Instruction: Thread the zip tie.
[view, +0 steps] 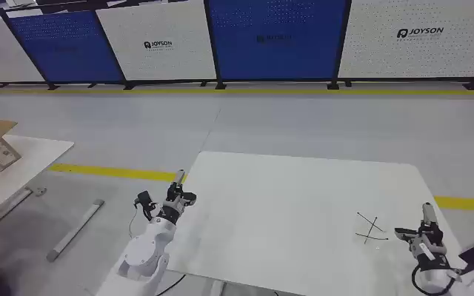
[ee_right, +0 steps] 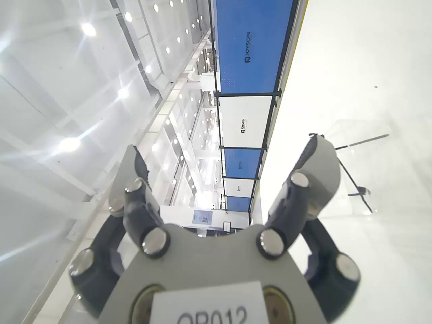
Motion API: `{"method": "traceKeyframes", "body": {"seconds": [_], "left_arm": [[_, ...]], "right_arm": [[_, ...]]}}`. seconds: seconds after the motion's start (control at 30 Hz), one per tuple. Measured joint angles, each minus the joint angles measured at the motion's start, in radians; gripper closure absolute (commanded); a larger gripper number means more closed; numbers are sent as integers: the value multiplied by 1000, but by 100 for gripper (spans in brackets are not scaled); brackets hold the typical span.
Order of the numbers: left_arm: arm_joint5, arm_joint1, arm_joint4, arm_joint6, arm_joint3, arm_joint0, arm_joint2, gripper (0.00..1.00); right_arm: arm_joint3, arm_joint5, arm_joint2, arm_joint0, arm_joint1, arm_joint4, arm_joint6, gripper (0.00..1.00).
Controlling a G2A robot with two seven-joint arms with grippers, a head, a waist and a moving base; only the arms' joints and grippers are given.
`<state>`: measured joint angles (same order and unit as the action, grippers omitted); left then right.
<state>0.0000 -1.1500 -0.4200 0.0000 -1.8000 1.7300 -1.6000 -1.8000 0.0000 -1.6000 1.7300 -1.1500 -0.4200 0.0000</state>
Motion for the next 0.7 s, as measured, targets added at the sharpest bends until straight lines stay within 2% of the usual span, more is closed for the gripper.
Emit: {"method": "traceKeyframes", "body": {"seconds": [0.03, 0.07, 0.1, 0.13, 0.17, 0.2, 0.27, 0.3, 0.33, 0.37, 0.4, 0.43, 0.47, 0.5, 0.53, 0.57, 0.7], "left_arm": [[0, 0, 0, 0, 0, 0, 0, 0], [0, 0, 0, 0, 0, 0, 0, 22], [0, 0, 0, 0, 0, 0, 0, 22], [0, 0, 0, 0, 0, 0, 0, 0], [0, 0, 0, 0, 0, 0, 0, 0], [0, 0, 0, 0, 0, 0, 0, 22], [0, 0, 0, 0, 0, 0, 0, 22], [0, 0, 0, 0, 0, 0, 0, 0], [0, 0, 0, 0, 0, 0, 0, 22], [0, 0, 0, 0, 0, 0, 0, 0], [0, 0, 0, 0, 0, 0, 0, 0], [0, 0, 0, 0, 0, 0, 0, 22], [0, 0, 0, 0, 0, 0, 0, 0], [0, 0, 0, 0, 0, 0, 0, 0], [0, 0, 0, 0, 0, 0, 0, 0], [0, 0, 0, 0, 0, 0, 0, 0], [0, 0, 0, 0, 0, 0, 0, 0]], "right_arm": [[0, 0, 0, 0, 0, 0, 0, 22], [0, 0, 0, 0, 0, 0, 0, 22], [0, 0, 0, 0, 0, 0, 0, 22], [0, 0, 0, 0, 0, 0, 0, 0], [0, 0, 0, 0, 0, 0, 0, 22], [0, 0, 0, 0, 0, 0, 0, 0], [0, 0, 0, 0, 0, 0, 0, 0], [0, 0, 0, 0, 0, 0, 0, 0], [0, 0, 0, 0, 0, 0, 0, 22], [0, 0, 0, 0, 0, 0, 0, 0], [0, 0, 0, 0, 0, 0, 0, 22], [0, 0, 0, 0, 0, 0, 0, 22], [0, 0, 0, 0, 0, 0, 0, 0], [0, 0, 0, 0, 0, 0, 0, 22], [0, 0, 0, 0, 0, 0, 0, 22], [0, 0, 0, 0, 0, 0, 0, 0], [-6, 0, 1, -1, 1, 10, 20, 0]]}}
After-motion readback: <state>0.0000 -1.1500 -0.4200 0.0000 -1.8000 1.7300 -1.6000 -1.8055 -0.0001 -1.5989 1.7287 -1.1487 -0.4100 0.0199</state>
